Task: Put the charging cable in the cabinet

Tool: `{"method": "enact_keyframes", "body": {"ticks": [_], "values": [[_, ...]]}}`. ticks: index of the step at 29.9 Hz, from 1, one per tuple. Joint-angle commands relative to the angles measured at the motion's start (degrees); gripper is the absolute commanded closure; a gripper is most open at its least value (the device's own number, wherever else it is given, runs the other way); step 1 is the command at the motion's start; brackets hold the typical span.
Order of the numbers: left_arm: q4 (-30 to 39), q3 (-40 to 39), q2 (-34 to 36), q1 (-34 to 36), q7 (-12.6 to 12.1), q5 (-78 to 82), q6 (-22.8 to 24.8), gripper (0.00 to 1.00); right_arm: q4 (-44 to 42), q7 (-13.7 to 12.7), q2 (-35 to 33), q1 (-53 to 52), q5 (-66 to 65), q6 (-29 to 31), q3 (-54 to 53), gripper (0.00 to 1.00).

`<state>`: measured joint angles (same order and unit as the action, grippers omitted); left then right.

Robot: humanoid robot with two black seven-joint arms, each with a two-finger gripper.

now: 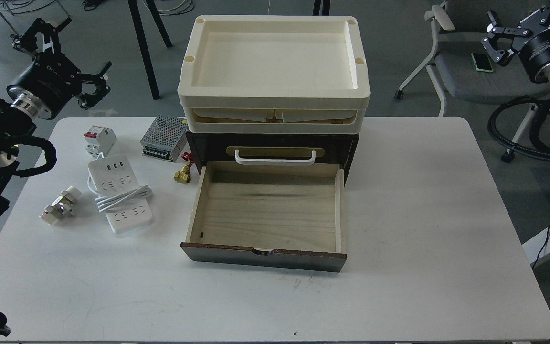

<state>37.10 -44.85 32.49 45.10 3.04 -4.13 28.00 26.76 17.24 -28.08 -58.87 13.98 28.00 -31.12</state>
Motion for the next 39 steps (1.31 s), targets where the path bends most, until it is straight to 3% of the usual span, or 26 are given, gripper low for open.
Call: {"method": "enact_keyframes", "body": {"ticks": [1, 7, 12, 17, 19, 22, 26, 34, 39], "values": [[-0.54, -0.33, 0.12, -0.1, 1.87, -1.84, 0.0, 0.0, 0.04, -0.28, 0.83, -0.46, 0.0, 0.0, 0.01, 0.0], [-7.11, -4.35, 0.47, -0.02, 4.95, -5.26, 0.0, 0.0, -0.05, -0.19, 0.75, -0.2, 0.0, 0.0, -0.26, 0.0], [-13.28, -8.94, -0.93, -1.42, 8.9, -14.58, 0.0, 0.0, 0.04, -0.19, -0.04, -0.37, 0.0, 0.0, 0.09, 0.0], [-12.5, -10.61, -2.87, -1.95, 18.83, -15.21, 0.0, 0.0, 0.04, -0.19, -0.48, -0.46, 0.0, 0.0, 0.01, 0.0], [-11.18, -10.96, -2.17, -2.04, 19.46, -15.29, 0.0, 0.0, 0.04, -0.1, -0.48, -0.37, 0.0, 0.0, -0.17, 0.0], [-5.57, -9.65, 3.17, -2.21, 19.55, -14.42, 0.0, 0.0, 0.13, -0.1, -0.48, -0.28, 0.61, 0.0, -1.13, 0.0], [10.06, -5.17, 13.9, -2.3, 19.63, -3.9, 0.0, 0.0, 0.13, -0.01, -1.27, 0.15, 0.7, 0.0, -2.28, 0.0], [39.07, -4.64, 31.65, -2.39, 19.99, 35.37, 0.0, 0.0, 0.13, 0.16, -2.93, 3.31, 1.05, 0.0, -3.5, 0.0], [48.93, 4.39, 39.75, -3.18, 19.9, 68.12, 0.0, 0.0, 4.34, -0.1, -6.28, 7.0, 1.14, 0.0, -4.47, 0.0]]}}
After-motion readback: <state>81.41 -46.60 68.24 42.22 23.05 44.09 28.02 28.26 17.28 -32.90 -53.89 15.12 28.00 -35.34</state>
